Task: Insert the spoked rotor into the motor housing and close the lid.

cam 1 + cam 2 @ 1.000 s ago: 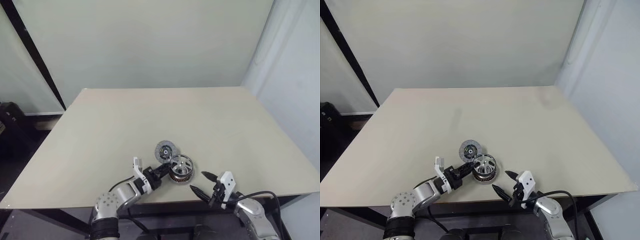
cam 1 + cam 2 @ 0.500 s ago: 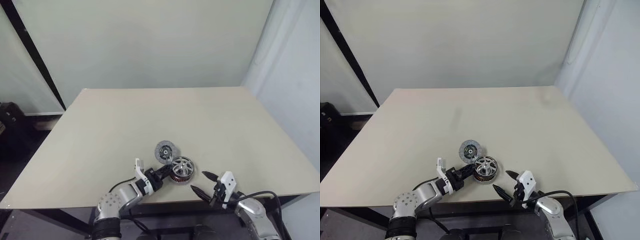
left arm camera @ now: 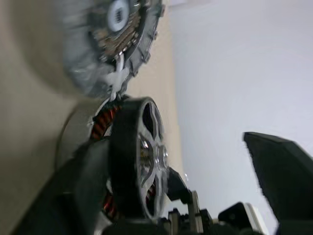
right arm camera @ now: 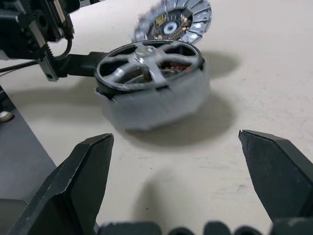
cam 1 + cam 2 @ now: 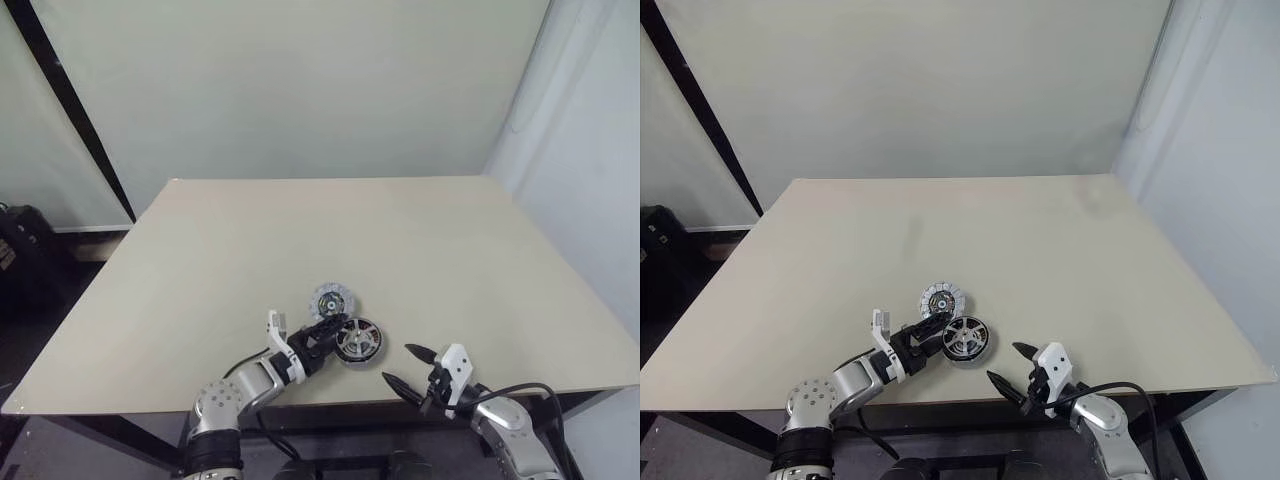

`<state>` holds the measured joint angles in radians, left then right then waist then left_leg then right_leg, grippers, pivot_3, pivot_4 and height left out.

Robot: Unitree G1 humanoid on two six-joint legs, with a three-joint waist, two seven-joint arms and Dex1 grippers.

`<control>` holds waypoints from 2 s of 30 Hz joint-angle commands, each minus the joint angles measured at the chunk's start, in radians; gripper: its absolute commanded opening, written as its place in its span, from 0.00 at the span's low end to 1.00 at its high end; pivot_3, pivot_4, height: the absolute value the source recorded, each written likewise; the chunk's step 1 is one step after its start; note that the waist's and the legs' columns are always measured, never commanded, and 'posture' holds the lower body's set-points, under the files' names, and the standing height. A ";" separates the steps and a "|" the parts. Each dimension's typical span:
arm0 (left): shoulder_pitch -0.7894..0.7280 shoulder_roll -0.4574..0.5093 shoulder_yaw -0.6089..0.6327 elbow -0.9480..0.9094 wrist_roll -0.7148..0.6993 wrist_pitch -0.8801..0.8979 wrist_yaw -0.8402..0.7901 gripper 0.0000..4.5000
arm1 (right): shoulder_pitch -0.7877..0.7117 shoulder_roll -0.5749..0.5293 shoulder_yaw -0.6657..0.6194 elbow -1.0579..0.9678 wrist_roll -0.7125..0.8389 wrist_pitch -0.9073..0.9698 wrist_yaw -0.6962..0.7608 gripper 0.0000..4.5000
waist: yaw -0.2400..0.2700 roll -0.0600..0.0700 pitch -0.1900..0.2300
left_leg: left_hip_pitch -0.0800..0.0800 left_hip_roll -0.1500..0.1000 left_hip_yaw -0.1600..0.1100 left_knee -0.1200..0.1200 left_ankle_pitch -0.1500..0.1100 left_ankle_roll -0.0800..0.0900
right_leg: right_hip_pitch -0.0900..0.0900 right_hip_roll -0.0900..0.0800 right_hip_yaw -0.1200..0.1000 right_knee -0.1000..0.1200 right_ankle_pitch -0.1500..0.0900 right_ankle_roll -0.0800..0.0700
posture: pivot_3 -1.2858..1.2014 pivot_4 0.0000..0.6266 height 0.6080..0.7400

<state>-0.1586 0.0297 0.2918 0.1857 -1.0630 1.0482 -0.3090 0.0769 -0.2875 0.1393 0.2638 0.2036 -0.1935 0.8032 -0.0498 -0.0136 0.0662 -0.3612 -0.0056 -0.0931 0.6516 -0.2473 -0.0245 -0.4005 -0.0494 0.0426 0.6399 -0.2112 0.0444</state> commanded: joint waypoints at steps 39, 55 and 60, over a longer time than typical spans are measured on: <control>0.087 0.306 -0.141 -0.380 0.310 -0.352 -0.274 1.00 | -0.208 0.088 0.164 -0.131 -0.190 0.253 -0.235 0.00 | 0.000 0.001 -0.002 | 0.001 0.002 0.001 -0.005 0.001 0.001 | -0.003 0.001 0.001 0.001 0.000 0.000 | 0.52 0.00 1.00; 0.088 0.294 -0.136 -0.355 0.323 -0.381 -0.269 1.00 | -0.238 0.074 0.246 -0.012 -0.320 0.306 -0.275 0.00 | 0.000 0.001 -0.004 | 0.002 0.001 0.001 -0.006 0.001 0.001 | -0.003 0.001 0.001 0.001 0.000 0.000 | 0.52 0.00 1.00; 0.099 0.298 -0.139 -0.352 0.331 -0.389 -0.275 1.00 | -0.244 0.090 0.190 -0.126 -0.226 0.323 -0.240 0.08 | 0.000 0.001 -0.004 | 0.002 0.001 0.000 -0.003 0.001 0.001 | -0.002 0.001 0.001 0.001 0.000 0.000 | 0.52 0.00 1.00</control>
<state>-0.0486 0.3222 0.1403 -0.1498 -0.7396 0.6839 -0.5759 -0.1605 -0.1895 0.3552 0.1826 -0.0491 0.1063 0.5447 -0.0499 -0.0126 0.0618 -0.3604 -0.0047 -0.0926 0.6495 -0.2464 -0.0235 -0.4023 -0.0488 0.0438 0.6407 -0.2111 0.0442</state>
